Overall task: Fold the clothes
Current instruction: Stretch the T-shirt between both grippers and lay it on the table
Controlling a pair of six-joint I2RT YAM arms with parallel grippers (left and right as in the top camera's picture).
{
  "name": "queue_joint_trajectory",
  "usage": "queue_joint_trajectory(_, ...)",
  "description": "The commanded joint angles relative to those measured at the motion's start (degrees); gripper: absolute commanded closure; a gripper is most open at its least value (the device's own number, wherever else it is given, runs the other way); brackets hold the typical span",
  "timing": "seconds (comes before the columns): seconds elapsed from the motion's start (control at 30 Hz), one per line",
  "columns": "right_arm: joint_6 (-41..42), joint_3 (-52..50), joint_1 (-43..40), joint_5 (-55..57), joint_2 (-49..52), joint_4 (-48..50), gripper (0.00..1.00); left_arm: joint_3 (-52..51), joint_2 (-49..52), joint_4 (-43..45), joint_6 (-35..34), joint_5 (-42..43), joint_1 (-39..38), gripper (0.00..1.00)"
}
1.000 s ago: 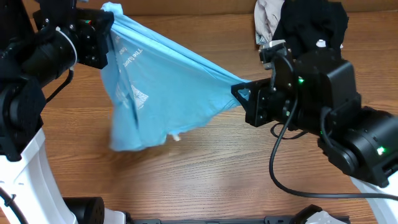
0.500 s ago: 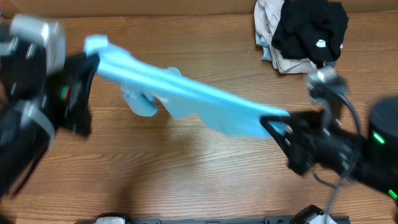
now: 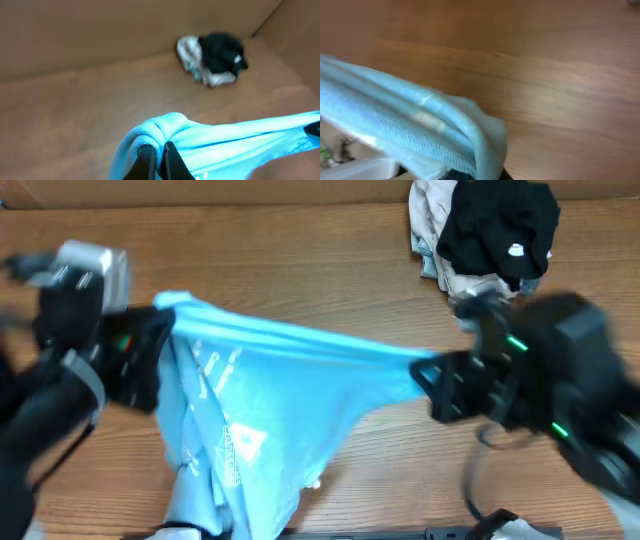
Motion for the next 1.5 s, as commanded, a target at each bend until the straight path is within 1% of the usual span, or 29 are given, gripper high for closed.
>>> queue_joint_trajectory(0.0, 1.09, -1.07, -1.97, 11.1, 5.46, -2.54, 0.96, -4.0, 5.22, 0.28, 0.92, -10.69, 2.12, 0.96)
queue_joint_trajectory(0.13, 0.83, -1.07, -5.01, 11.1, 12.0, -2.8, 0.96, -8.68, 12.33, 0.31, 0.96, -10.78, 2.12, 0.96)
queue_joint_trajectory(0.27, -0.48, -1.22, -9.49, 11.08, 15.67, -2.82, 0.96, -11.98, 19.54, 1.46, 0.94, -10.62, 2.12, 0.96)
queue_joint_trajectory(0.53, -4.09, -2.14, -18.32, 10.32, 16.5, -2.43, 0.95, -13.46, 34.27, 5.68, 2.64, -10.29, 0.26, 0.96)
queue_joint_trajectory(0.57, -4.33, -2.14, -19.1, 10.23, 16.5, -2.36, 0.94, -13.46, 35.89, 6.27, 3.06, -10.27, -0.04, 0.91)
queue_joint_trajectory(0.6, -4.37, -2.14, -19.63, 10.23, 16.55, -2.32, 0.93, -13.46, 37.4, 6.91, 3.45, -10.29, -0.17, 0.78)
queue_joint_trajectory(0.63, -4.85, -2.14, -20.09, 10.23, 16.59, -2.27, 0.92, -13.46, 39.23, 7.63, 4.26, -10.29, -0.2, 0.68)
queue_joint_trajectory(0.73, -5.22, -2.14, -20.57, 10.25, 16.76, -2.27, 0.89, -13.46, 42.51, 8.44, 5.44, -11.21, 0.5, 0.55)
queue_joint_trajectory(0.8, -5.38, -2.14, -20.68, 10.25, 16.85, -2.27, 0.89, -13.46, 43.5, 8.52, 5.42, -12.04, 1.99, 0.5)
queue_joint_trajectory(0.97, -5.38, -2.14, -20.87, 10.25, 16.87, -2.27, 0.88, -13.46, 43.95, 9.05, 6.4, -11.37, 7.48, 0.43)
queue_joint_trajectory(1.0, -5.38, -2.14, -20.87, 10.23, 16.87, -2.23, 0.88, -13.53, 43.95, 9.07, 8.07, -9.68, 8.61, 0.41)
queue_joint_trajectory(1.13, -5.38, -2.14, -20.87, 10.23, 17.05, -1.86, 0.88, -14.8, 43.95, 10.1, 15.8, -0.94, 10.12, 0.39)
queue_joint_trajectory(1.27, -5.4, -2.14, -20.87, 10.23, 17.31, -1.4, 0.87, -17.86, 44.04, 10.82, 19.06, -0.9, 9.51, 0.36)
queue_joint_trajectory(1.3, -5.44, -2.14, -20.87, 10.23, 17.55, -1.29, 0.83, -19.12, 44.04, 11.06, 19.15, -0.87, 9.29, 0.36)
queue_joint_trajectory(1.33, -5.88, -2.14, -20.87, 10.19, 17.9, -1.09, 0.74, -21.53, 44.04, 11.8, 19.12, -0.83, 8.92, 0.36)
queue_joint_trajectory(1.47, -6.47, -2.14, -20.87, 10.14, 19.02, -0.81, 0.57, -28.0, 44.04, 15.45, 19.15, 1.4, 7.96, 0.36)
